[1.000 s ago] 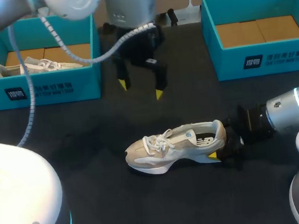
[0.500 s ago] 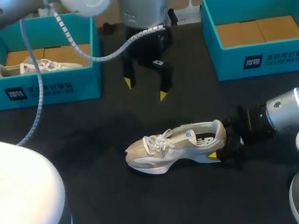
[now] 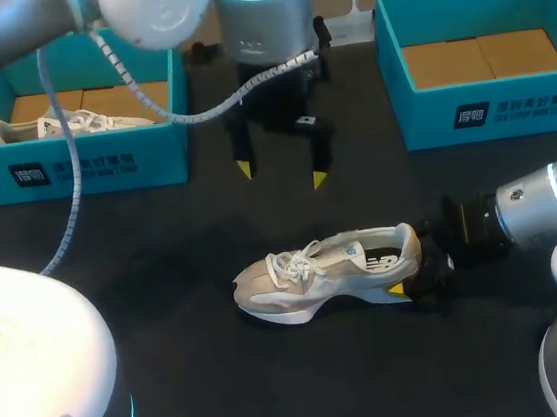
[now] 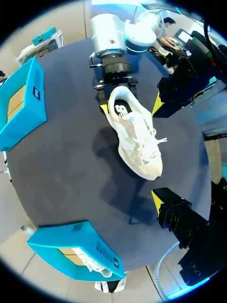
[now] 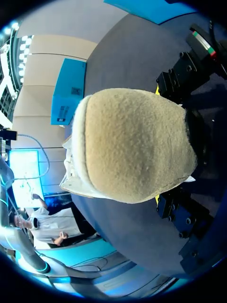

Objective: Take the shoe out of the shoebox, open the shoe tongue, remove and reinsert the insole, then place the shoe into the shoebox

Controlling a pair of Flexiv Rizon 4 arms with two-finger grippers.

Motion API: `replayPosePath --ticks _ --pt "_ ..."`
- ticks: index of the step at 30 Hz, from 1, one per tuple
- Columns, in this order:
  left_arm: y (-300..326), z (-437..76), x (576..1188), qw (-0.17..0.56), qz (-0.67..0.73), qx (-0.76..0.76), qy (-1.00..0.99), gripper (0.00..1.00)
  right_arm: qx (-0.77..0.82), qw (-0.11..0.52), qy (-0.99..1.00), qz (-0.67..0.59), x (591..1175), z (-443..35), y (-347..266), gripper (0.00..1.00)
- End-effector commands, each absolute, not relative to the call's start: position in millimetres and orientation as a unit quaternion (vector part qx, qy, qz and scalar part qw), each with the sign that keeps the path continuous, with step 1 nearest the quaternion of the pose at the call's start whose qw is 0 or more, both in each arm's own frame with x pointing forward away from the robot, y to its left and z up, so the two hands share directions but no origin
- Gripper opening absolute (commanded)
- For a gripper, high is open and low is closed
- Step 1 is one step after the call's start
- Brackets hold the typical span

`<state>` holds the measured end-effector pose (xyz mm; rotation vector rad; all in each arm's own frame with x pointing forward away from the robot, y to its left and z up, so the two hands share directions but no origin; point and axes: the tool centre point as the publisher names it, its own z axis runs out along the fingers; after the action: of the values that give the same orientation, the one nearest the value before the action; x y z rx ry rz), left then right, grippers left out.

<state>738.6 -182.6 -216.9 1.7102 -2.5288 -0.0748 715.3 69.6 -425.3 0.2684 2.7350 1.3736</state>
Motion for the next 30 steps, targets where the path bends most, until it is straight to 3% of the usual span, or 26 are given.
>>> replayPosePath --ticks 1,30 --pt "-184.7 -226.7 732.6 0.039 -0.019 0.570 -0.821 1.00 0.088 0.035 0.891 0.444 715.9 -426.6 70.3 0.00" --pt "-211.2 -253.2 704.9 0.029 -0.038 0.622 -0.781 1.00 0.088 0.035 0.891 0.444 715.9 -426.6 70.3 0.00"
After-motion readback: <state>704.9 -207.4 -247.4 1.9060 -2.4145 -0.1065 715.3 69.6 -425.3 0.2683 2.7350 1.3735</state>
